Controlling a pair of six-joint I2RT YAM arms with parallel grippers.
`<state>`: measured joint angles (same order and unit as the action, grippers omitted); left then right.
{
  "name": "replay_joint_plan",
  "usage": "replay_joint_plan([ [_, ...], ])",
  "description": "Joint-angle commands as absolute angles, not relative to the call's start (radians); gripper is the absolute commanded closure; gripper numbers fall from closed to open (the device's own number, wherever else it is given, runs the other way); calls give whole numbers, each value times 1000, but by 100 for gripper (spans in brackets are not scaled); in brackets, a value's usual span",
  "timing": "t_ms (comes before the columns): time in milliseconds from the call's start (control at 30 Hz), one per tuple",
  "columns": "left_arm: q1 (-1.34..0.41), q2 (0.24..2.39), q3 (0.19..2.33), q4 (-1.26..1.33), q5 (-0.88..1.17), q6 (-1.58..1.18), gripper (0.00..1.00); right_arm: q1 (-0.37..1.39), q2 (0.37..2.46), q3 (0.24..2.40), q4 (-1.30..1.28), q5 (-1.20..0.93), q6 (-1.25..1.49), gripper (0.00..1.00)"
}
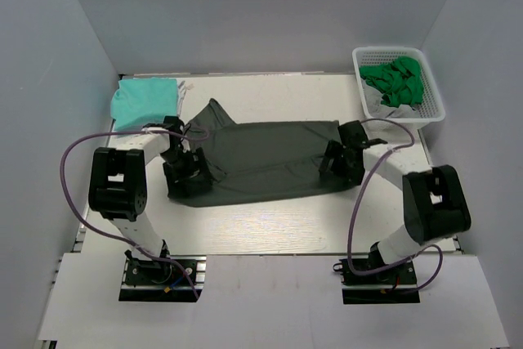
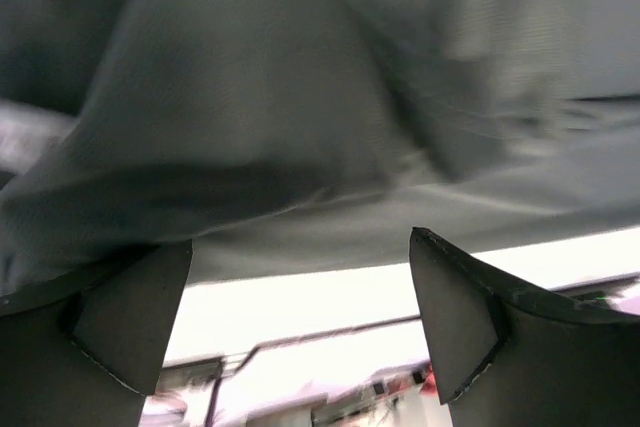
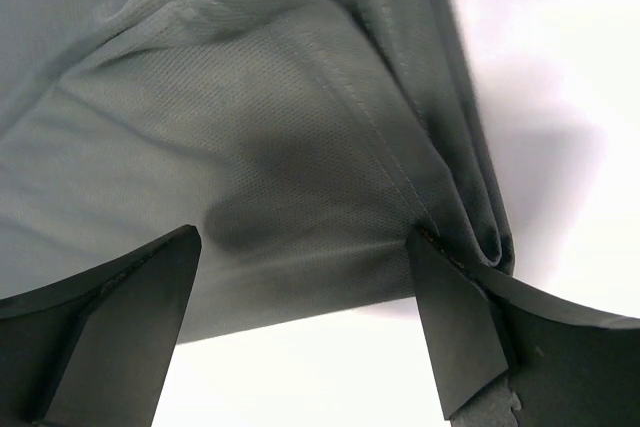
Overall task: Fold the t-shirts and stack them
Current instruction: Fold the flattened tshirt in 1/3 of the way, then grap the side of the flattened tshirt furthest away from the robot with both arms
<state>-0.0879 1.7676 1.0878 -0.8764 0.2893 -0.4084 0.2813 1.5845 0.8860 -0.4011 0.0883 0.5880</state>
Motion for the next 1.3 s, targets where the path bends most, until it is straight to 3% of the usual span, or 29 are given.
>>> replay_joint_plan([
  [0, -86, 1674, 1039, -1009, 172, -403, 0, 311, 1530, 792, -567, 29, 640, 10],
  [100, -86, 1631, 1106, -1089, 130, -394, 0, 330, 1453, 805, -615, 26, 612, 10],
  [233, -86, 1661, 1357, -1114, 118, -371, 0, 342, 1397, 897, -606, 14, 500, 10],
  [400, -104, 1814, 1633, -1053, 118, -353, 0, 333, 1522, 1185, -652, 118, 420, 10],
  [700, -123, 2276, 2257, -912, 146, -287, 0, 308, 1693, 1370, -465, 287, 445, 10],
  [833, -143, 2399, 2371, -784, 199, -276, 0, 293, 1791, 1530, -506, 284, 449, 10],
  [1100, -161, 2482, 2345, -549, 236, -244, 0, 255, 1836, 1562, -508, 213, 535, 10],
  [1267, -216, 2532, 2335, -570, 57, -180, 0, 232, 1839, 1546, -531, 247, 496, 10],
])
